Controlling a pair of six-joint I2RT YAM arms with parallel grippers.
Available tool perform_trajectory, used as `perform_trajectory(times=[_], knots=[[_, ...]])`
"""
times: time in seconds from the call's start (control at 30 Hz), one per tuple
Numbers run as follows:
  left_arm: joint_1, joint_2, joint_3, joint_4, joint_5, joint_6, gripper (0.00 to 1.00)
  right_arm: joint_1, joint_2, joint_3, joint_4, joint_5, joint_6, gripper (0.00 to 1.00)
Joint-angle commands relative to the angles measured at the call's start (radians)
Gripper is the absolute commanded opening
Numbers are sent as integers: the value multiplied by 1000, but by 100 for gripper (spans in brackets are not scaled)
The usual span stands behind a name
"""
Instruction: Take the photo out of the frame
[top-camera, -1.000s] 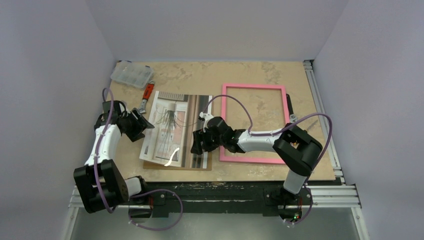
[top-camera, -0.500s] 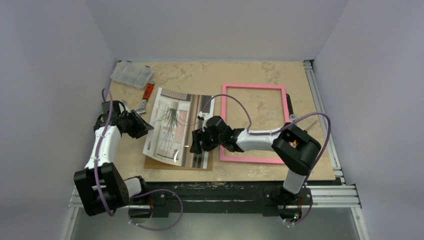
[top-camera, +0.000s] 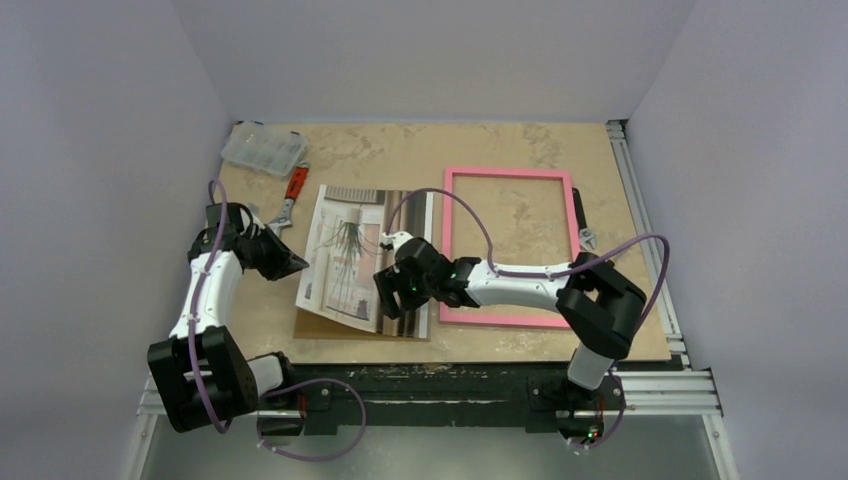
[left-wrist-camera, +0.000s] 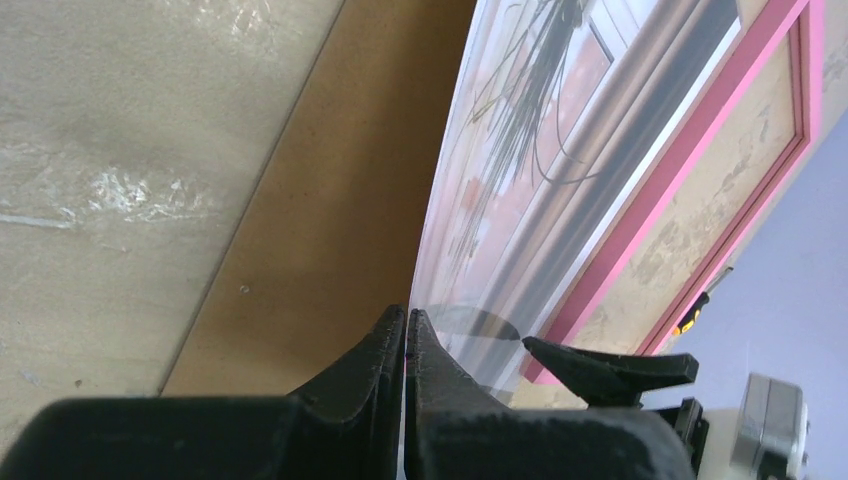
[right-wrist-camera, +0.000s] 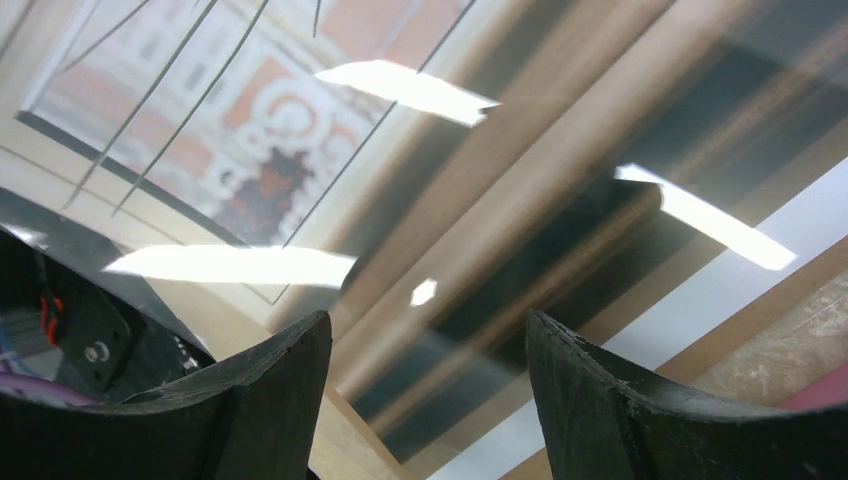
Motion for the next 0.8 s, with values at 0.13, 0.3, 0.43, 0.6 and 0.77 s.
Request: perform_trajectory(times=[0.13, 0.3, 0.43, 0.6, 0.77], knots=[[-8, 15, 63, -55, 29, 3, 0, 206, -66, 150, -145, 287, -199, 71], [-9, 16, 75, -66, 15, 13, 0, 358, -54, 191, -199, 523, -270, 71], [-7, 20, 83, -74, 14, 14, 0, 475, -35, 202, -215, 660, -360, 70], [-8, 30, 93, -84, 11, 18, 0, 559, 64, 337, -340, 720, -339, 52], [-8, 33, 84, -89, 11, 21, 0, 594, 141, 414, -356, 722, -319, 38]])
